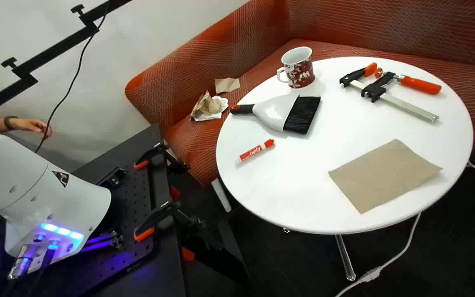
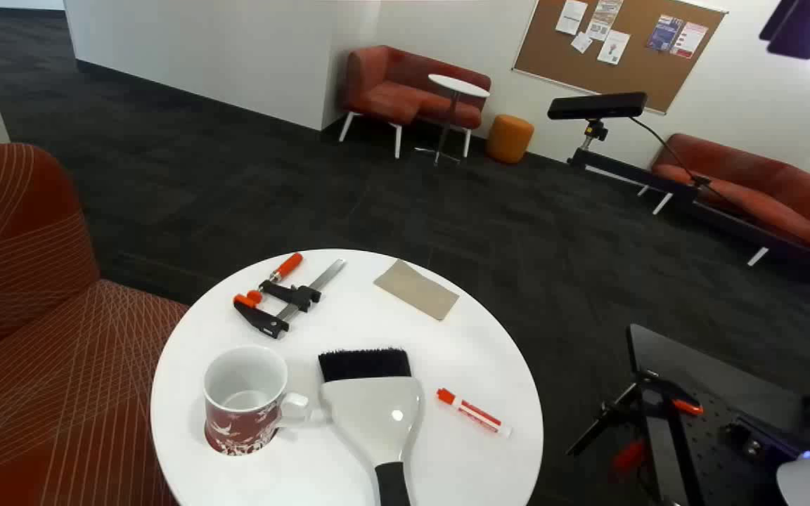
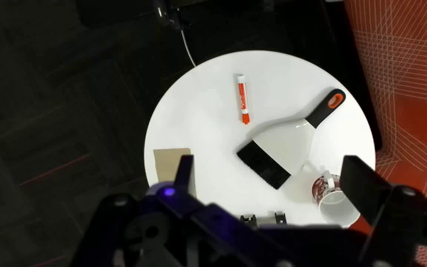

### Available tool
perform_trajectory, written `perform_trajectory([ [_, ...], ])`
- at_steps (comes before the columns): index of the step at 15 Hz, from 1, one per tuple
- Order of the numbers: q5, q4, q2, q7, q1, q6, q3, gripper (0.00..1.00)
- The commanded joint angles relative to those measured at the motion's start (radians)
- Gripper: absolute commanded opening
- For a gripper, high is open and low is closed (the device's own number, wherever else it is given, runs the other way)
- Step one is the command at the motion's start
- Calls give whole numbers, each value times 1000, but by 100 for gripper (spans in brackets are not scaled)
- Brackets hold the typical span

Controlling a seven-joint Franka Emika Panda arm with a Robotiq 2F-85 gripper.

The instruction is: Move the mug to the right

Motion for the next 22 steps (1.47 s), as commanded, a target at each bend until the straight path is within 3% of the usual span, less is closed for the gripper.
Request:
perform_trajectory([
  [1,-6,2,2,5,16,-2,-13,100],
  [6,-6,2,2,5,16,-2,-13,100],
  [10,-17,-3,76,-16,13,72,-25,100],
  [22,29,-22,498,-166,32,672,-99,100],
])
